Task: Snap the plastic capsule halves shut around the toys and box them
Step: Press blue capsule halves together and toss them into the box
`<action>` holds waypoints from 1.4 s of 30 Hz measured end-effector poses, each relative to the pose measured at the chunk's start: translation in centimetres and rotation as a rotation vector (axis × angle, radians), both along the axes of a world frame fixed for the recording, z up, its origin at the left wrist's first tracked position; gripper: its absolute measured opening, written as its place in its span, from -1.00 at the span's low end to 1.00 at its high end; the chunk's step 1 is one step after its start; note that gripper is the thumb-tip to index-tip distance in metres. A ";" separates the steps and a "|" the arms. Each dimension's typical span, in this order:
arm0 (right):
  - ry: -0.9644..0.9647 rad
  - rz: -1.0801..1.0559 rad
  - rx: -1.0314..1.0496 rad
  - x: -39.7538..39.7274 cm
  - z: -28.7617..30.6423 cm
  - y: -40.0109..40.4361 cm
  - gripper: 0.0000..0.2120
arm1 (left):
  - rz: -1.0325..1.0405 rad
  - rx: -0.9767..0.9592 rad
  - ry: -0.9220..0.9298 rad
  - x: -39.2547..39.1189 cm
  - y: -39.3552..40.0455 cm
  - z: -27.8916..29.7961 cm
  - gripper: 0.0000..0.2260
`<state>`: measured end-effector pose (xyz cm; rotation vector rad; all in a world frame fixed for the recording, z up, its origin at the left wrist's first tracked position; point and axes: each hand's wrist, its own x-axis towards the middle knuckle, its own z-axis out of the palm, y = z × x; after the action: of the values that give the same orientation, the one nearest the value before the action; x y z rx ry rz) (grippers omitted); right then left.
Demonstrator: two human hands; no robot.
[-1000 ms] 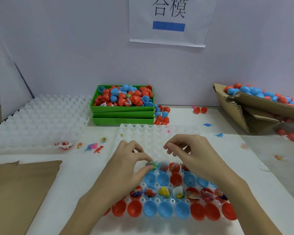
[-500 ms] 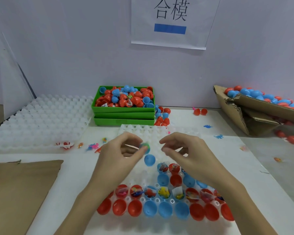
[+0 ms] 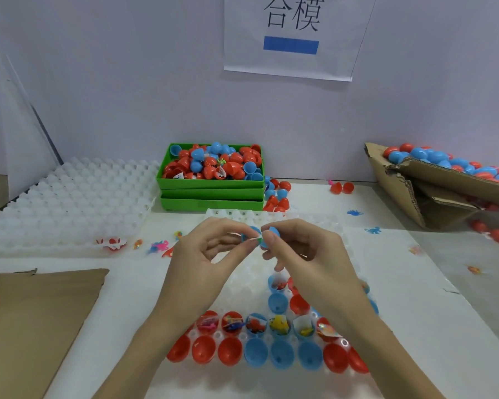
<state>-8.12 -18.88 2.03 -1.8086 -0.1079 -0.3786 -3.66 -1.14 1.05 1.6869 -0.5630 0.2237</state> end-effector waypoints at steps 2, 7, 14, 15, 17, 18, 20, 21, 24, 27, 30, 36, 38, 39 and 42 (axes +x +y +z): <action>-0.031 -0.029 -0.032 -0.1 -0.1 0.5 -0.89 | 0.016 0.037 -0.102 -0.1 -0.1 -0.1 -0.89; -0.094 -0.053 -0.086 -0.4 -0.4 1.1 -0.72 | 0.064 0.064 -0.158 -0.2 -0.1 -0.2 -0.87; -0.260 -0.181 -0.282 -0.3 -0.7 1.4 -0.66 | 0.073 0.112 -0.136 -0.5 -0.3 -0.2 -0.83; -0.270 -0.190 -0.256 -0.3 -0.8 1.4 -0.69 | 0.079 0.122 -0.147 -0.5 -0.3 -0.2 -0.83; -0.250 -0.153 -0.121 -0.3 -0.8 1.4 -0.75 | 0.084 0.144 -0.189 -0.6 -0.1 -0.1 -0.82; -0.230 -0.125 -0.042 -0.3 -0.8 1.3 -0.78 | 0.080 0.155 -0.216 -0.5 -0.1 0.0 -0.82; -0.211 -0.097 0.058 -0.3 -0.5 1.2 -0.81 | 0.068 0.169 -0.265 -0.6 0.0 0.1 -0.83; -0.203 -0.086 0.085 -0.4 -0.4 1.2 -0.81 | 0.077 0.176 -0.291 -0.6 0.0 0.1 -0.83; -0.163 -0.049 0.169 -0.5 -0.1 1.3 -0.81 | 0.126 0.203 -0.362 -0.7 -0.1 0.1 -0.82; -0.127 -0.057 0.250 -0.5 -0.2 1.5 -0.81 | 0.148 0.165 -0.356 -0.7 -0.4 0.1 -0.81; -0.110 -0.066 0.297 -0.6 -0.4 1.9 -0.84 | 0.162 0.150 -0.316 -0.9 -0.6 0.0 -0.84; -0.155 -0.061 0.127 -0.7 -0.6 2.2 -0.80 | 0.210 0.144 -0.312 -0.8 -0.3 -0.1 -0.84; -0.172 -0.062 0.121 -0.7 -0.5 2.2 -0.80 | 0.191 0.069 -0.249 -1.1 -0.3 0.1 -0.83; -0.172 -0.064 0.135 -0.8 -0.5 2.2 -0.81 | 0.178 0.036 -0.226 -1.1 -0.4 0.2 -0.85; -0.114 -0.066 0.245 -0.8 -0.2 1.9 -0.85 | 0.131 0.042 -0.250 -1.0 -0.1 0.4 -0.90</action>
<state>-8.91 -16.94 1.79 -1.5518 -0.0784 -0.5195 -4.64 -1.24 1.40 1.7505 -0.6462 0.5262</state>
